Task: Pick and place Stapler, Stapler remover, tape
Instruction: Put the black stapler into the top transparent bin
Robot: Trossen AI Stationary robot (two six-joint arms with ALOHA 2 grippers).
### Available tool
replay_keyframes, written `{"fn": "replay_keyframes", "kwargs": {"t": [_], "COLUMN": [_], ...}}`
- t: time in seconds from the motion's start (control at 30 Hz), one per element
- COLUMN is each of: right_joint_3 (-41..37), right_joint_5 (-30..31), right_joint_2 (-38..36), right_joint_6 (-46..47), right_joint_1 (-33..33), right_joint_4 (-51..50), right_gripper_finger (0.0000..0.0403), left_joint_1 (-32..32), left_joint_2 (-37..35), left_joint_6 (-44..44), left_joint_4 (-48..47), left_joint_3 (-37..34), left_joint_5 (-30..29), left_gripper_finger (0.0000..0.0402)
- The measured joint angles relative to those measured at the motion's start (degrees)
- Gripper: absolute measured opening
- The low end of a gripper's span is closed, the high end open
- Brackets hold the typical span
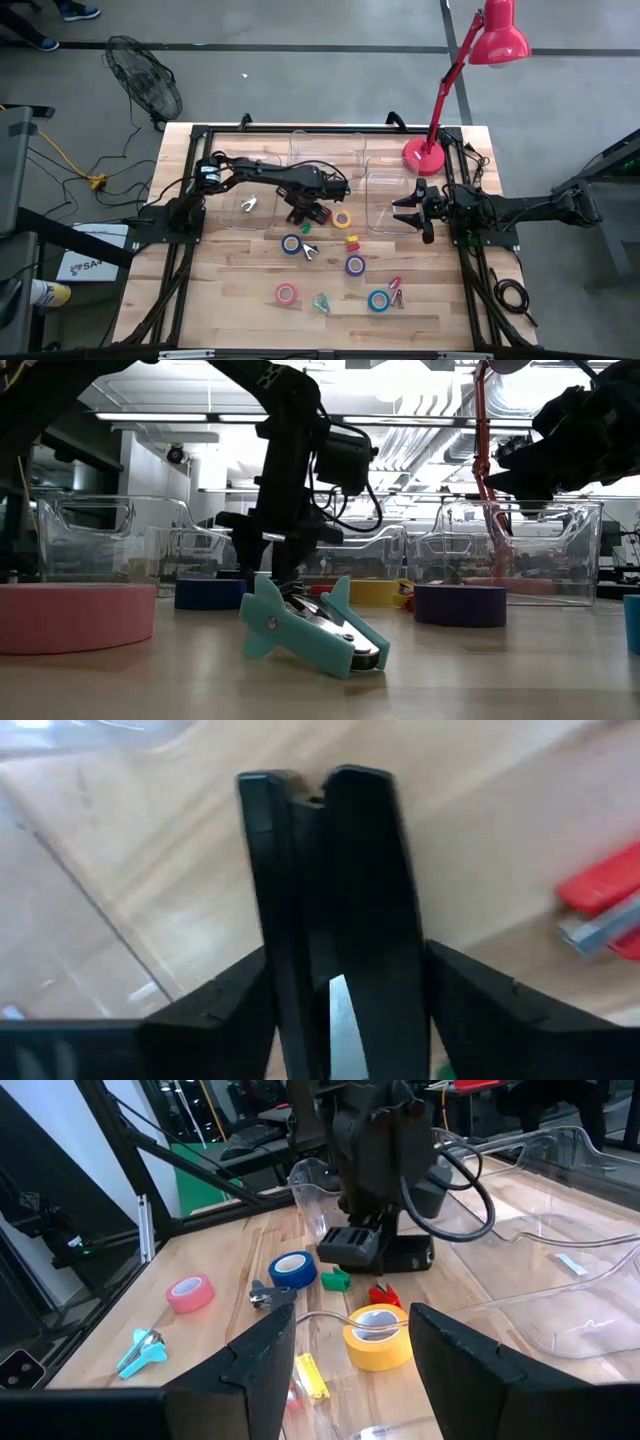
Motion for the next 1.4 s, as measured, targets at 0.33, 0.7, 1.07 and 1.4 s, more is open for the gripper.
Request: {"fn": "replay_keyframes", "kwargs": {"t": [0.33, 0.7, 1.07, 1.4], "right_joint_3": [0.01, 0.0, 0.01, 0.02], "right_joint_5": [0.0, 0.0, 0.0, 0.0], "right_joint_2": [0.0, 0.0, 0.0, 0.0], "right_joint_6": [-0.01, -0.01, -0.01, -0.02], "right_joint_1": [0.0, 0.01, 0.0, 0.0], "right_joint_4": [-0.04, -0.04, -0.04, -0.04], "right_gripper_finger": [0.0189, 0.0189, 0.0189, 0.0189], "left_joint_1": [-0.17, -0.16, 2.93, 9.13], "left_joint_2": [0.29, 0.2, 0.07, 0.1], "left_joint_6": [4.13, 14.1, 49.79, 67.78], "left_joint_4": [-6.12, -24.08, -22.13, -10.62], "left_joint_3": [5.62, 27.43, 34.94, 29.74], "left_joint_5": [-0.38, -6.38, -16.31, -12.63], "left_gripper_finger": [0.0175, 0.0175, 0.0175, 0.0175]}}
